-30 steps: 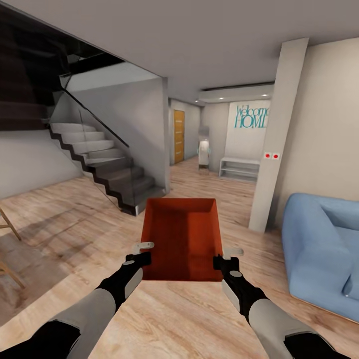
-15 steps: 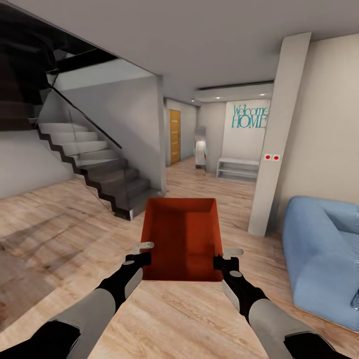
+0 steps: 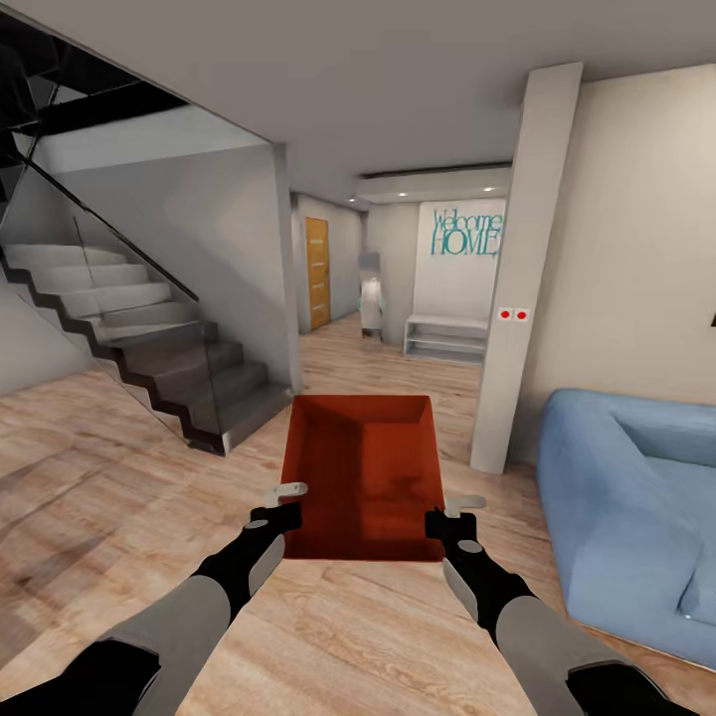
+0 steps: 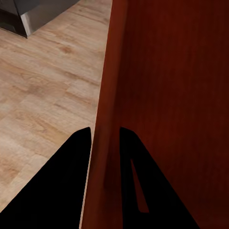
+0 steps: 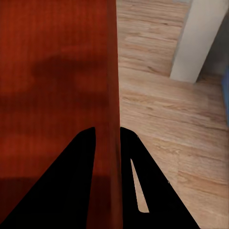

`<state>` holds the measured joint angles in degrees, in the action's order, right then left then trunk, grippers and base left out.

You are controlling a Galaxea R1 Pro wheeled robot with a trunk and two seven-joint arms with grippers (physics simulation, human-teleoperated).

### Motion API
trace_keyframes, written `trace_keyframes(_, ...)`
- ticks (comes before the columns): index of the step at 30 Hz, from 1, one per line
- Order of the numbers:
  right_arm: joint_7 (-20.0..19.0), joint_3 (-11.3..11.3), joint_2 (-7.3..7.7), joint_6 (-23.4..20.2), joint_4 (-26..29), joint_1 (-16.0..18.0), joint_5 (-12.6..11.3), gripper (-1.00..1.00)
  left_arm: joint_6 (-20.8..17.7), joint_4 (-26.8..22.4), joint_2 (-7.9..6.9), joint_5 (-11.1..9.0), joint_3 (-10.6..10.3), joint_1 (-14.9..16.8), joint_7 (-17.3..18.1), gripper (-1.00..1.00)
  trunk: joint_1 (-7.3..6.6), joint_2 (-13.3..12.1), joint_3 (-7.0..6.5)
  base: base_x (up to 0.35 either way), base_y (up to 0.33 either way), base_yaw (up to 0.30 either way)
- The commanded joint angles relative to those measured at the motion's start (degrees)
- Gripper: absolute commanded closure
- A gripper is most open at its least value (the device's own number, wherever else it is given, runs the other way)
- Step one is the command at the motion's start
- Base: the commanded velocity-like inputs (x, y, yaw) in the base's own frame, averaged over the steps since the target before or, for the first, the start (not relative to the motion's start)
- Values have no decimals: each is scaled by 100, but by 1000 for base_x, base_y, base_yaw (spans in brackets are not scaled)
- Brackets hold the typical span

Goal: Move the two storage containers from the living room to the garage. In the garage, place one container on the floor and stack the other container on top of it (either order is fine).

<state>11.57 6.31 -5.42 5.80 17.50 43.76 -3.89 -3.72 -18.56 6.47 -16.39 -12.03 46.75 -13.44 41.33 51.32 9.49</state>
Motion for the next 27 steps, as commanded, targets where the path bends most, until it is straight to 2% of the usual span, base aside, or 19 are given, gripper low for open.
trace_keyframes(1,451,-209,6,27,-18,10,-85,100,-32,-34,-128,109,-24,1,-300,100,4,6,8,326,0,-21)
trace_keyframes(27,455,-209,6,37,-18,10,-59,100,-32,-34,-128,109,-21,1,-300,100,4,6,8,326,0,-2)
